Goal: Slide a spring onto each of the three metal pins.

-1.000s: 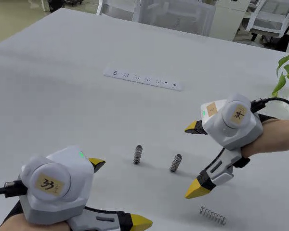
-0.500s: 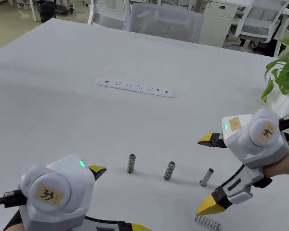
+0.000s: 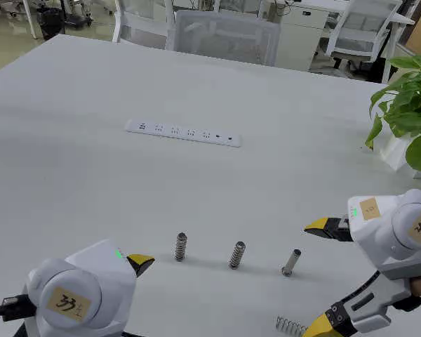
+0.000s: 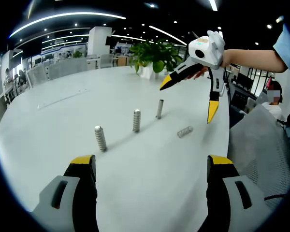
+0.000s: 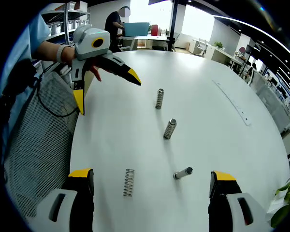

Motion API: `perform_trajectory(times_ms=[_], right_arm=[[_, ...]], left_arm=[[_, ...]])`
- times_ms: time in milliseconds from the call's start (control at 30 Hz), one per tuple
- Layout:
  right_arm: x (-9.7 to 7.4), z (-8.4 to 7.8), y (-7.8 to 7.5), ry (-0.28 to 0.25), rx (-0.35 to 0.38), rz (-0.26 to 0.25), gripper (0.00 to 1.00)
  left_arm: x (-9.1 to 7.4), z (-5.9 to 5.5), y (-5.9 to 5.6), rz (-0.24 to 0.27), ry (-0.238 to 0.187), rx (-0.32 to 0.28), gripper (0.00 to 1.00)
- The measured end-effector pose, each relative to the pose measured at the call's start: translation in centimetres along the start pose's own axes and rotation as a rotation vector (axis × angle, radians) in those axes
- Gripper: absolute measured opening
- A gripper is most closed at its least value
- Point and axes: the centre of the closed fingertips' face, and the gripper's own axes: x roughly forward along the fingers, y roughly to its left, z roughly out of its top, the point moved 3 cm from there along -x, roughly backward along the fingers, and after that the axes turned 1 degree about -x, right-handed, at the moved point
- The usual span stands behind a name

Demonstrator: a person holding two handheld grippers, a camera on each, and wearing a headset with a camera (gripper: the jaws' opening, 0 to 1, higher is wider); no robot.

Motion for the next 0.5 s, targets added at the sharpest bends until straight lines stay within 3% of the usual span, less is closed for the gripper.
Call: perform_trajectory(times_ms=[500], right_arm=[[-1.8,-2.9,2.0,-0.036,0.128,-0.068,0.99]], left_arm=[[1.1,-0.4,-1.0,-0.054,0.034,0.031,0.94]])
